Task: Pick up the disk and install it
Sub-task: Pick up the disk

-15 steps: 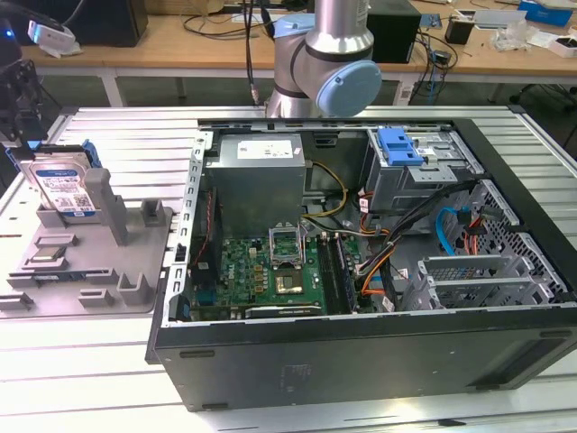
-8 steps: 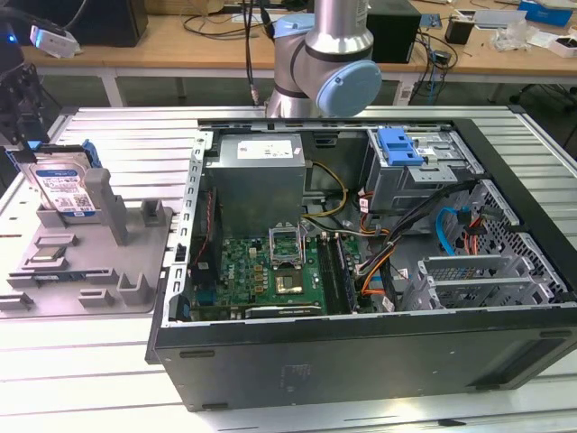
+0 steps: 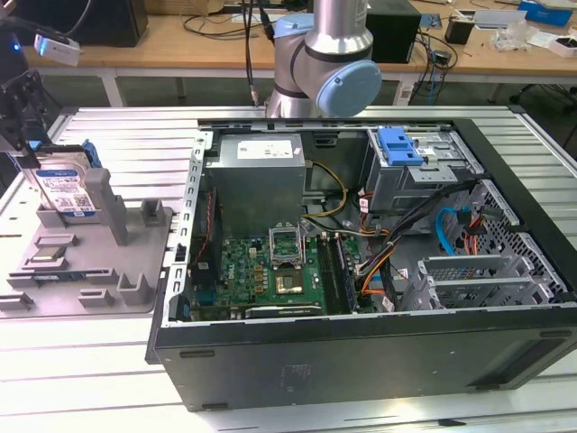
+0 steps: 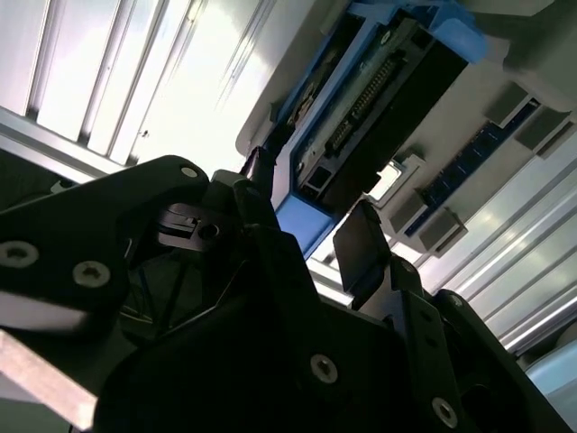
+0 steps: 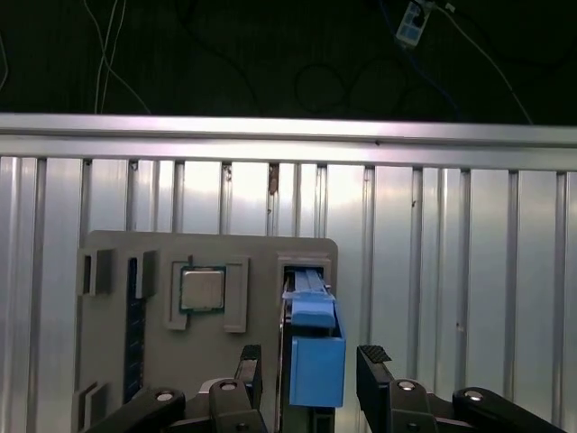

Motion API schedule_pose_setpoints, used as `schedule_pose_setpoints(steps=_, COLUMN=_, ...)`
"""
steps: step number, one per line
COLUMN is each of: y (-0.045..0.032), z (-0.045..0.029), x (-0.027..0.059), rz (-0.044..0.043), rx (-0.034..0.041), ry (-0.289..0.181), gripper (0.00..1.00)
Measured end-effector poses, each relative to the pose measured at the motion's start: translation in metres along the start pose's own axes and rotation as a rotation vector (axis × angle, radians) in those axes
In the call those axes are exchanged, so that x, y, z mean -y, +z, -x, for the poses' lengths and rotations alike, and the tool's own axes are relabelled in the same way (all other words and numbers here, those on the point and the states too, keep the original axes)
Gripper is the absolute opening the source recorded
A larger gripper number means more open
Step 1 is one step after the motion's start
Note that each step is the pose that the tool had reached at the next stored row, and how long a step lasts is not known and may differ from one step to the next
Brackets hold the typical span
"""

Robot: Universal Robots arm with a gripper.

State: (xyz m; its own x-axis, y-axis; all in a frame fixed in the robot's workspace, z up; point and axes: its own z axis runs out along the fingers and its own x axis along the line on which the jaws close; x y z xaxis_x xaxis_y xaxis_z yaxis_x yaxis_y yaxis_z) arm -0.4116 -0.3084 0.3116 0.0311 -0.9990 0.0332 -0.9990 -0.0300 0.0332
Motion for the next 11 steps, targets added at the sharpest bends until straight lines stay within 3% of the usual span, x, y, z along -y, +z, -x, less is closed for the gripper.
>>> schedule_pose_setpoints(steps=11, y=0.0099, z=0.0011, x=0.0004, rz=0.0, rx=-0.0001, ry=0.0, gripper=0.54)
